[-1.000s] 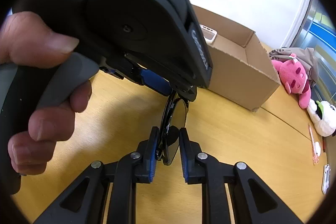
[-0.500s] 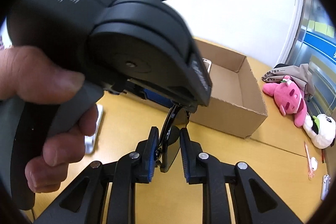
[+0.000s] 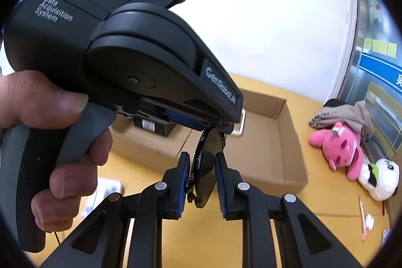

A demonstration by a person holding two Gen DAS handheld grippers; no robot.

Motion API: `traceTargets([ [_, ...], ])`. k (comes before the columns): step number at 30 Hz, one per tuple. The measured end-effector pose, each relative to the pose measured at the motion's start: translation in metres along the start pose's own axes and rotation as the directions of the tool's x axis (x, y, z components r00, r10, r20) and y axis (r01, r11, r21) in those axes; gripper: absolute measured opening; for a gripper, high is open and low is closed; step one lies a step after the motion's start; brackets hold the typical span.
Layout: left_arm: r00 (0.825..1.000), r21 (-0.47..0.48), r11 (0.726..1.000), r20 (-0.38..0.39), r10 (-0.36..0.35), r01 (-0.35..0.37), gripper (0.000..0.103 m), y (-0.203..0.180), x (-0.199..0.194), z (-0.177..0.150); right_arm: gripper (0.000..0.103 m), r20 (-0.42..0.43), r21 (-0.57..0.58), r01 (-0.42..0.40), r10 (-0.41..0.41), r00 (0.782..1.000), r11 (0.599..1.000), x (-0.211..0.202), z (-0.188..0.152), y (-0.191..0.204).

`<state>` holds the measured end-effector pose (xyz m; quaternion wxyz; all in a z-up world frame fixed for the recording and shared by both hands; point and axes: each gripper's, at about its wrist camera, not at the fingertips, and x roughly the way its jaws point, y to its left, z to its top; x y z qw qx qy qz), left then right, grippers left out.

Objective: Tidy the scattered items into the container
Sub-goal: 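Lift the sunglasses with the right gripper toward the box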

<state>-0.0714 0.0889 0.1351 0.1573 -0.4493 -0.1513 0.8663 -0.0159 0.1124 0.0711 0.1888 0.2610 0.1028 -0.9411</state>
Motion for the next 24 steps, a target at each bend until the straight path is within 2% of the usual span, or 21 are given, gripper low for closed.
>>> traceTargets([
  [6, 1.0, 0.04, 0.999, 0.005, 0.001, -0.001, 0.03, -0.006, 0.004, 0.048, 0.02, 0.015, 0.073, -0.018, 0.017, 1.0, 0.997, 0.023, 0.037, -0.031],
  [13, 1.0, 0.087, 0.996, -0.009, 0.014, -0.014, 0.031, -0.016, 0.031, 0.104, 0.02, -0.003, 0.151, -0.019, 0.02, 1.0, 0.988, 0.059, 0.069, -0.069],
  [20, 0.999, 0.078, 0.997, -0.051, 0.007, -0.003, 0.03, -0.01, 0.084, 0.157, 0.02, -0.071, 0.197, -0.012, 0.027, 0.997, 0.98, 0.119, 0.093, -0.112],
  [24, 0.996, 0.068, 0.998, -0.088, 0.024, -0.018, 0.03, 0.0, 0.123, 0.179, 0.02, -0.129, 0.244, -0.028, 0.061, 0.99, 0.969, 0.164, 0.095, -0.137],
])
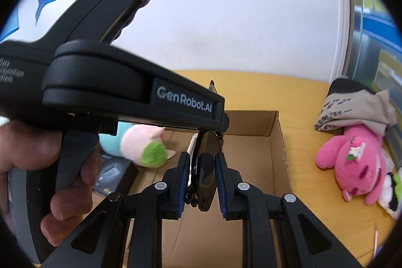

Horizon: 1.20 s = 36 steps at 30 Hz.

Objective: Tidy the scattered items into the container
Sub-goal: 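Lift the sunglasses with the right gripper toward the box, then lower the sunglasses into the box and open the right gripper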

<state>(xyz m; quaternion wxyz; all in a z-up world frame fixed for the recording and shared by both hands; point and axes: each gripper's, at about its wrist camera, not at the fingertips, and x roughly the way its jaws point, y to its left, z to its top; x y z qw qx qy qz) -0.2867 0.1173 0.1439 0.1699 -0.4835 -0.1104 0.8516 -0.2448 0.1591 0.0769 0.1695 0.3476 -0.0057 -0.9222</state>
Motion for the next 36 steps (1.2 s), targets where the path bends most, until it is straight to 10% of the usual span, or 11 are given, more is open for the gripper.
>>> traceTargets([
  [3, 0.999, -0.018, 1.0, -0.037, -0.021, 0.021, 0.03, 0.01, 0.03, 0.013, 0.019, -0.04, 0.033, -0.004, 0.005, 0.999, 0.999, 0.029, 0.003, -0.02],
  [5, 0.995, -0.038, 0.997, -0.081, -0.067, 0.064, 0.012, 0.016, 0.053, 0.019, 0.014, -0.069, 0.058, 0.0, 0.004, 0.998, 0.998, 0.047, 0.002, -0.031],
  [17, 0.978, -0.07, 0.997, -0.205, -0.039, 0.024, 0.011, 0.051, 0.165, 0.013, 0.013, -0.248, 0.157, 0.055, -0.014, 0.969, 0.986, 0.132, -0.024, -0.078],
  [26, 0.979, -0.043, 0.998, -0.201, -0.046, 0.038, 0.012, 0.047, 0.176, 0.018, 0.026, -0.268, 0.146, 0.076, -0.035, 0.963, 0.986, 0.136, -0.026, -0.077],
  [31, 0.99, -0.01, 0.998, -0.126, -0.056, 0.055, 0.049, 0.041, 0.143, 0.025, 0.059, -0.201, 0.088, 0.108, -0.089, 0.976, 0.99, 0.102, -0.019, -0.065],
  [36, 0.993, 0.117, 0.993, 0.118, -0.022, 0.008, 0.075, 0.028, 0.036, 0.013, 0.08, -0.065, 0.016, 0.14, -0.138, 0.988, 0.99, 0.034, -0.024, -0.037],
])
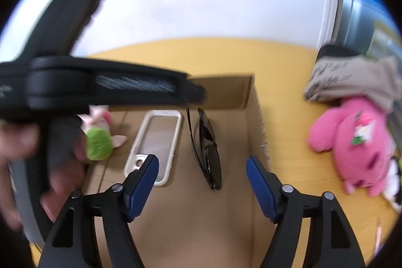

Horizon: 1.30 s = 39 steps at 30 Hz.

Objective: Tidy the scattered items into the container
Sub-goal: 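Lower the sunglasses into the box and open the right gripper, then withdraw the right gripper and move toward the white phone stand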

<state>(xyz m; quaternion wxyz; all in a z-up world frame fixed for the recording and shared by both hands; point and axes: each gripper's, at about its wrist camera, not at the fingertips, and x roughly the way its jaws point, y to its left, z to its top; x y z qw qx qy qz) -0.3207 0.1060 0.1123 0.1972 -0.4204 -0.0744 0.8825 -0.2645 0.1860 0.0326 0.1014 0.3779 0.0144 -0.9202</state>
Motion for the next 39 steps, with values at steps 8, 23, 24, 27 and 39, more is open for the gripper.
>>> traceTargets([
  [8, 0.905, 0.002, 0.972, 0.366, 0.216, -0.233, 0.103, -0.018, -0.181, -0.101, 0.081, 0.106, -0.052, 0.023, -0.017, 0.994, 0.998, -0.082, -0.049, 0.036],
  [23, 0.9, -0.159, 0.908, 0.146, 0.41, -0.387, 0.103, 0.05, -0.172, -0.261, 0.082, -0.008, -0.002, 0.035, -0.035, 0.999, 0.999, -0.055, -0.137, 0.047],
  [24, 0.902, -0.172, 0.906, 0.134, 0.409, -0.386, 0.103, 0.057, -0.17, -0.266, 0.082, -0.008, -0.007, 0.04, -0.04, 0.999, 0.999, -0.057, -0.14, 0.05],
  [27, 0.897, -0.16, 0.899, 0.116, 0.428, -0.408, 0.103, 0.063, -0.167, -0.276, 0.082, -0.006, -0.004, 0.049, -0.049, 0.999, 0.999, -0.062, -0.143, 0.055],
  [39, 0.887, -0.149, 0.906, 0.194, 0.419, -0.395, 0.103, 0.05, -0.201, -0.283, 0.082, 0.052, -0.013, 0.069, -0.068, 0.996, 0.998, -0.096, -0.143, 0.072],
])
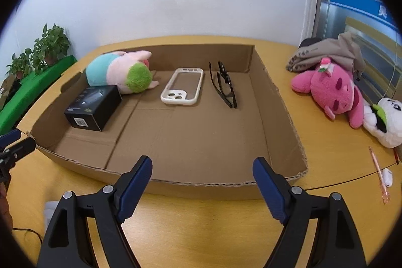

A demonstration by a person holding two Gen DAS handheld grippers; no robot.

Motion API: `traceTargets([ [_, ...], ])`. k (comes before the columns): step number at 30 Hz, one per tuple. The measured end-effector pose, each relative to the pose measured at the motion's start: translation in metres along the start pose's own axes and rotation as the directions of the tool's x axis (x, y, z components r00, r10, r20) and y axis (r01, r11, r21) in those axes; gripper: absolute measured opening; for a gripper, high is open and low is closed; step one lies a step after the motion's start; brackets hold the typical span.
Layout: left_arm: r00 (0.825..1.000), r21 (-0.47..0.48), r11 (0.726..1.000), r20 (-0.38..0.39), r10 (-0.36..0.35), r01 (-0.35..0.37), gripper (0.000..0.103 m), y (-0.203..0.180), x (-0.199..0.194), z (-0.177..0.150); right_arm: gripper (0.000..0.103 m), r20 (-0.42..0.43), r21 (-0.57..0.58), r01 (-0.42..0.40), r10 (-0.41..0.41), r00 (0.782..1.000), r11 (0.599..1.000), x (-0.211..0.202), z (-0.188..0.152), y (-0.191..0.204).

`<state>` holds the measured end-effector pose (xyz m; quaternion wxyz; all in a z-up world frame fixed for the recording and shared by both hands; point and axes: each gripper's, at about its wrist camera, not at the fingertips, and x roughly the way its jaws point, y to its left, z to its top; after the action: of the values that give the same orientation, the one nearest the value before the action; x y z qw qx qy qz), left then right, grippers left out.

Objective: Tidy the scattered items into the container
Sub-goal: 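Withdraw the right gripper and move toward the white phone stand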

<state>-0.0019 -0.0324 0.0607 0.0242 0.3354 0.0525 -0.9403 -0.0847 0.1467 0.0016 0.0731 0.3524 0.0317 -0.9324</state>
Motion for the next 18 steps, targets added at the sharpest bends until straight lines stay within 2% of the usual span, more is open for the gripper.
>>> traceTargets([
  [3, 0.999, 0.009, 1.0, 0.05, -0.019, 0.018, 0.103, -0.006, -0.023, 0.004, 0.082, 0.025, -0.027, 0.016, -0.015, 1.0, 1.0, -0.014, 0.002, 0.008],
  [8, 0.995, 0.025, 1.0, 0.097, -0.02, 0.018, 0.103, -0.016, -0.046, 0.01, 0.082, 0.033, -0.037, -0.004, 0.005, 0.999, 0.999, -0.028, 0.0, 0.015],
  [13, 0.995, 0.005, 0.999, 0.09, -0.032, 0.032, 0.103, -0.016, -0.058, 0.012, 0.082, 0.037, -0.049, 0.005, -0.003, 0.999, 0.999, -0.033, -0.007, 0.016],
  [18, 0.999, 0.021, 0.999, 0.039, -0.036, 0.035, 0.103, -0.006, -0.07, 0.007, 0.082, 0.015, -0.037, -0.038, 0.039, 0.999, 0.999, -0.036, -0.017, 0.013],
])
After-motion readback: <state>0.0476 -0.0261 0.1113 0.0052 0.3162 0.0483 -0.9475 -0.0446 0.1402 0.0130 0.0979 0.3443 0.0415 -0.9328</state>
